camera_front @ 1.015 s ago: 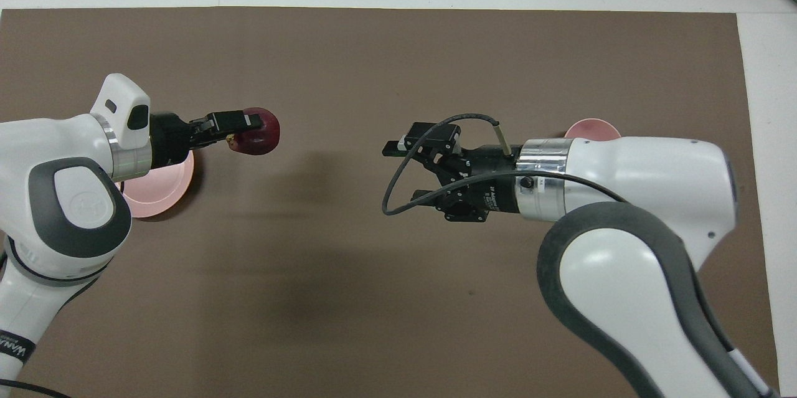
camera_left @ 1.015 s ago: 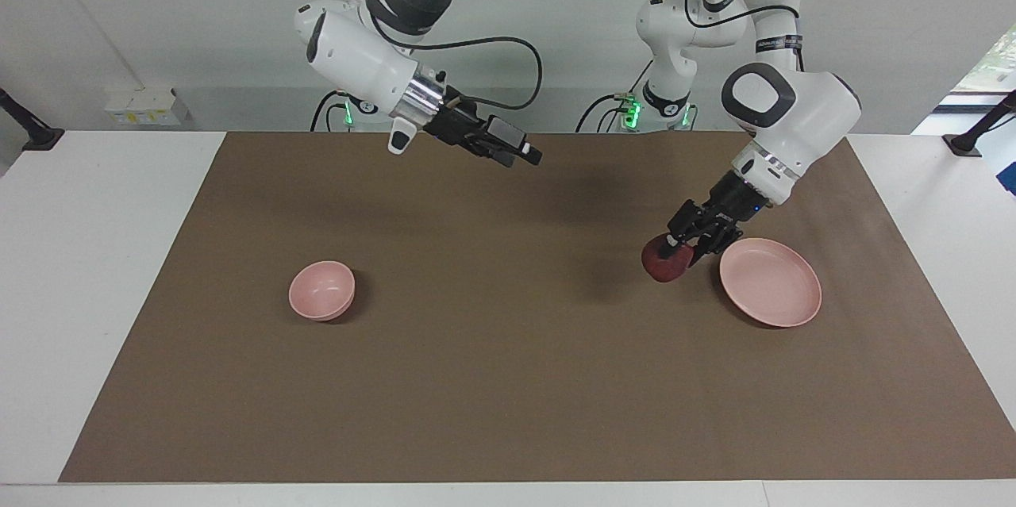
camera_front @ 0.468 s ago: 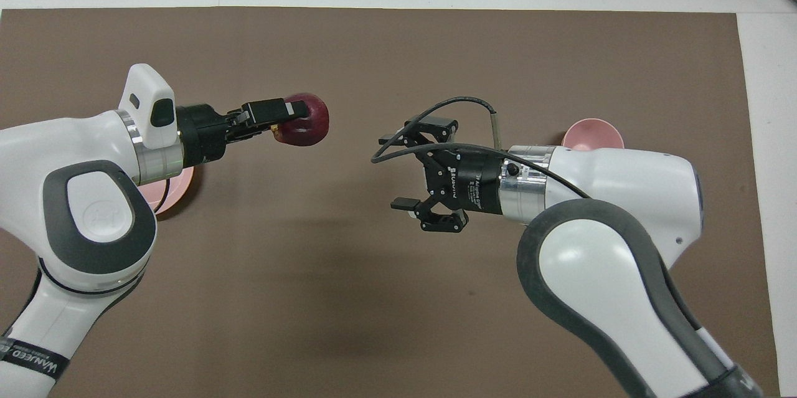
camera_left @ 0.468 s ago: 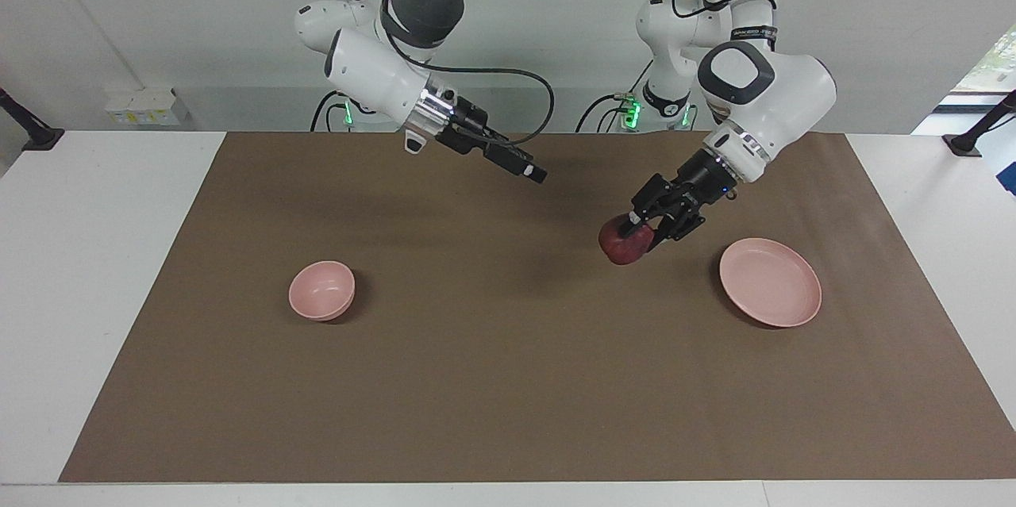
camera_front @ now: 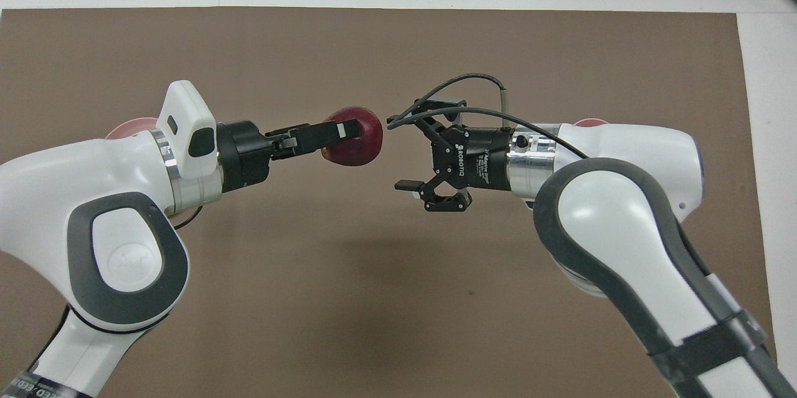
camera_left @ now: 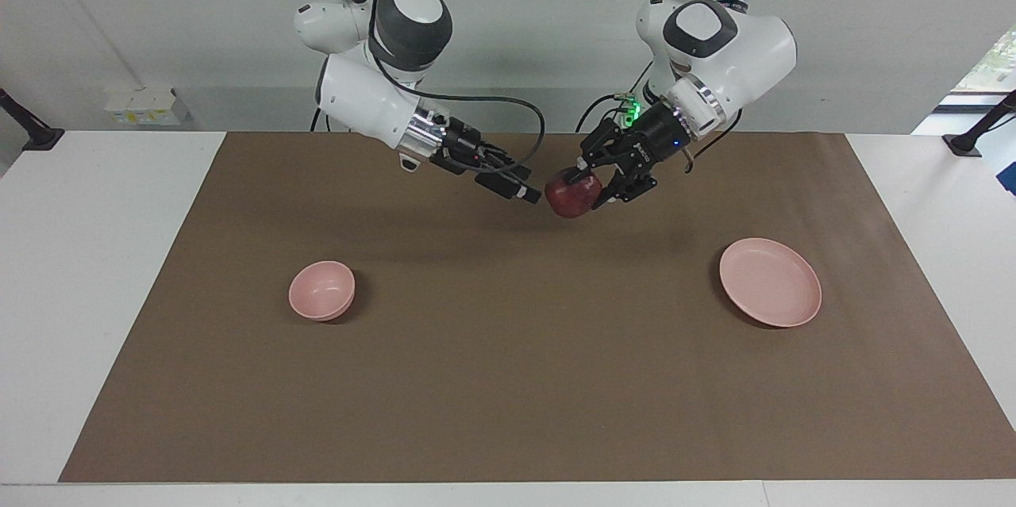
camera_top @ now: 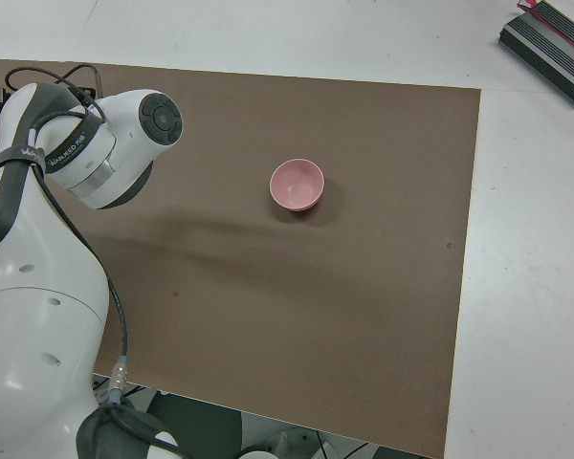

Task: Move apple from plate to bowl
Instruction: 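Carry the apple toward the right gripper while the right gripper opens nearby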

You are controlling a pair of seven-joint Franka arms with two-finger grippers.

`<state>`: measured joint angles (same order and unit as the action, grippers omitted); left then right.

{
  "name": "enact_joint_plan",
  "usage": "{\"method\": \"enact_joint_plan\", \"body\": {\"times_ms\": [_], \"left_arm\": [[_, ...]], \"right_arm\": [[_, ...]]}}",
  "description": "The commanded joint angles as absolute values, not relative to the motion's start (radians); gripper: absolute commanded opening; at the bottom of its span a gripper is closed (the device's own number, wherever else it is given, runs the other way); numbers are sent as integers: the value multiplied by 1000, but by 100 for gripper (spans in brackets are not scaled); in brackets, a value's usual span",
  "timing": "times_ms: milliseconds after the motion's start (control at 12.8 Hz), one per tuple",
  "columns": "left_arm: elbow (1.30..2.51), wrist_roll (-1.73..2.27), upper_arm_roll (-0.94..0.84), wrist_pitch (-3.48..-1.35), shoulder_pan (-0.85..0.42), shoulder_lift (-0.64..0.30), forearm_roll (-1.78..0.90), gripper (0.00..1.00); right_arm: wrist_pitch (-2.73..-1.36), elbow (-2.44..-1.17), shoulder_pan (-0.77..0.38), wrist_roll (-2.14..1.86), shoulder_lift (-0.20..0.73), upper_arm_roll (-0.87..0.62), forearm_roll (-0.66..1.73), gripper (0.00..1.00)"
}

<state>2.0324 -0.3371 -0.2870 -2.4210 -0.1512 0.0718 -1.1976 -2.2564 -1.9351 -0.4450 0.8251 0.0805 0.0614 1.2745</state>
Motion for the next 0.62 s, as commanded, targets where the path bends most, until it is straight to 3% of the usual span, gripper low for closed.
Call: {"method": "enact_joint_plan", "body": {"times_ms": [0, 546], "left_arm": [[2054, -364, -290, -2421, -156, 100, -1223, 0], [2057, -362, -290, -2421, -170, 104, -1221, 0]], "right_arm": [[-2183, -1905, -396, 833, 97, 55, 1314, 100], [-2200, -1887, -423, 850, 104, 52, 1321, 100]]}}
